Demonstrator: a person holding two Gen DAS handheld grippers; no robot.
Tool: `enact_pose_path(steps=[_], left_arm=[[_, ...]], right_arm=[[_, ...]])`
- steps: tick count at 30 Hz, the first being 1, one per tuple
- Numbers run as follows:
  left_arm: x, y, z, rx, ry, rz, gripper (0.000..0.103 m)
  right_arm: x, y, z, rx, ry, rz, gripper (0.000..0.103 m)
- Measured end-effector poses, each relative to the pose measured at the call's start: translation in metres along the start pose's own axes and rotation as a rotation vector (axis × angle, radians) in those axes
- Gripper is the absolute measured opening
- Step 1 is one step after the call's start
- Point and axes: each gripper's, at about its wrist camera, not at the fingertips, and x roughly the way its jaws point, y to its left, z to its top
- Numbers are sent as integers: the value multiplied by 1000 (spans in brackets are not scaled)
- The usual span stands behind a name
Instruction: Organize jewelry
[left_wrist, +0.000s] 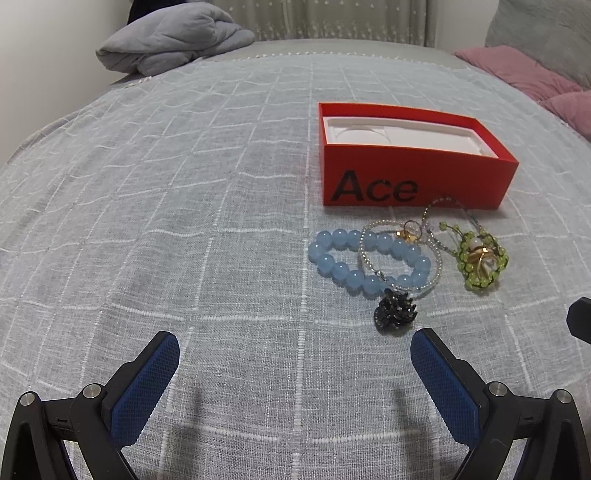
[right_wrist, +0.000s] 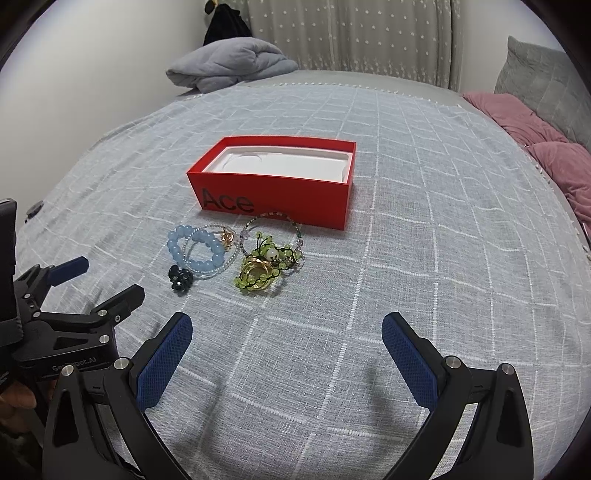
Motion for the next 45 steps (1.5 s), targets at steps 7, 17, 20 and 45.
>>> enact_pose_path(steps=[7,17,20,45], left_arm=[[-3,1,1,-22,-23,-25,103],[-4,-1,2,-20,-25,-32,103],[-5,-1,3,-23,-27,-30,103],[56,2,99,-59,158,-163,81]], right_arm=[[0,-2,1,12,-2,1,103],[-2,2,1,1,-9,2,103],[-3,1,1,3,-13,9,103],[44,-19,94,118,165,237,87]])
